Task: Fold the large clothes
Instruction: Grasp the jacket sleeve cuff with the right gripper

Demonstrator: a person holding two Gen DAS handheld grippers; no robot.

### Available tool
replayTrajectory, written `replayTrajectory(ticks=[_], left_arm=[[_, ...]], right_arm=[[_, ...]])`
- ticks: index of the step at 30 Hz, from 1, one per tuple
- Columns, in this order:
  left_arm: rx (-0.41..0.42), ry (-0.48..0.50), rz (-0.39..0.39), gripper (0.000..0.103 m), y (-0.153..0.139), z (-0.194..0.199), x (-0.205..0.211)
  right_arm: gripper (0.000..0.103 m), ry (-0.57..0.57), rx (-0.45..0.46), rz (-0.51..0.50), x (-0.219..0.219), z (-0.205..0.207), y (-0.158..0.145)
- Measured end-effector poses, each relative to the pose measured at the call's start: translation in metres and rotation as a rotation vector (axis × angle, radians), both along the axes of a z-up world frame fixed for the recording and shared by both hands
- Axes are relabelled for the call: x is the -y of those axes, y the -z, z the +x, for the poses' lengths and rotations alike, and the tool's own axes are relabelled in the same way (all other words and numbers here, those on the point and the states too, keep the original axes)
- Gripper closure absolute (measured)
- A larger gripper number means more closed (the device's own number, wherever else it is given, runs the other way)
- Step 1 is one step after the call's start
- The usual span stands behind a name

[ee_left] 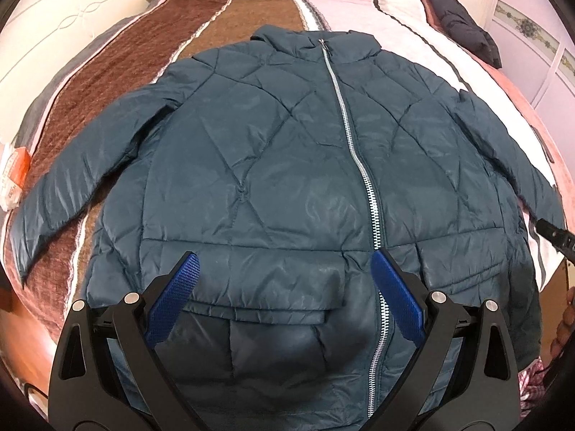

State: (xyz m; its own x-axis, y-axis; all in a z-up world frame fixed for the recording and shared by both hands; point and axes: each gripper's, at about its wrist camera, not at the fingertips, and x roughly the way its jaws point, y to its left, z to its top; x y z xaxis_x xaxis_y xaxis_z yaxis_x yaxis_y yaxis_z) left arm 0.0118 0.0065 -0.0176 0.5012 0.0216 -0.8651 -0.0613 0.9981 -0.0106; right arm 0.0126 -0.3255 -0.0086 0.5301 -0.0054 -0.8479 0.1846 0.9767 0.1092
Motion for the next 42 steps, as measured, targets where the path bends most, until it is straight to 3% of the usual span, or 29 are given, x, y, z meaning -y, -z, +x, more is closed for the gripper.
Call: replayTrajectory(ticks=[8, 14, 26, 31, 38, 42], left_arm=[[-0.018, -0.002, 0.014, 0.007, 0.005, 0.000, -0.001], [-0.025, -0.001, 0.035, 0.007, 0.007, 0.010, 0.000], [-0.014, 0.010, 0.060, 0.007, 0.003, 0.019, -0.001], [-0.019, 0.006, 0.059, 0.007, 0.003, 0.020, -0.003], [-0.003, 0.004, 0.056, 0.007, 0.001, 0.019, -0.007], [0.016, -0.009, 0.052, 0.007, -0.004, 0.019, -0.013]], right_arm=[[0.021, 0.200, 0.013, 0.045, 0.083, 0.000, 0.004], [0.032, 0.346, 0.011, 0.152, 0.143, -0.002, 0.013], [0.040, 0.485, -0.052, 0.447, 0.188, -0.003, 0.052], [0.047, 0.590, -0.014, 0.536, 0.213, -0.006, 0.064], [0.082, 0.690, 0.077, 0.512, 0.234, -0.011, 0.061], [0.092, 0.621, 0.164, 0.343, 0.220, -0.007, 0.021]])
